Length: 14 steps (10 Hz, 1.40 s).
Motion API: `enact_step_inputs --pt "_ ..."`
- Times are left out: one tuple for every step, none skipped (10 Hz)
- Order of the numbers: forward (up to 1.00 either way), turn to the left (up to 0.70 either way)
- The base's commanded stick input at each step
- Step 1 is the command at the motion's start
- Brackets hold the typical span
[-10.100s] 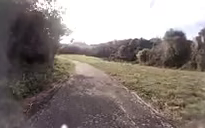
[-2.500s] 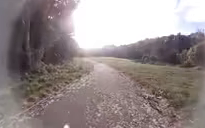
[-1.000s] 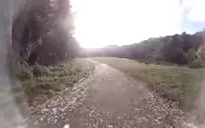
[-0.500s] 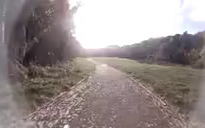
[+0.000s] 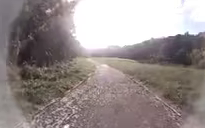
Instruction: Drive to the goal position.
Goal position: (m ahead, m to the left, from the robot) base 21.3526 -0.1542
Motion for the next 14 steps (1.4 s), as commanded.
enact_step_inputs --pt "0.70 0.00" --pt "0.70 0.00" --pt "0.70 0.00" --pt "0.70 0.00" --pt "0.70 0.00" --pt "0.70 0.00" --pt "0.70 0.00" --pt "0.70 0.00" --pt "0.70 0.00" --pt "0.70 -0.06" --pt "0.70 -0.13" --pt "0.70 -0.14" --pt "0.70 -0.14" --pt "0.70 -0.14"
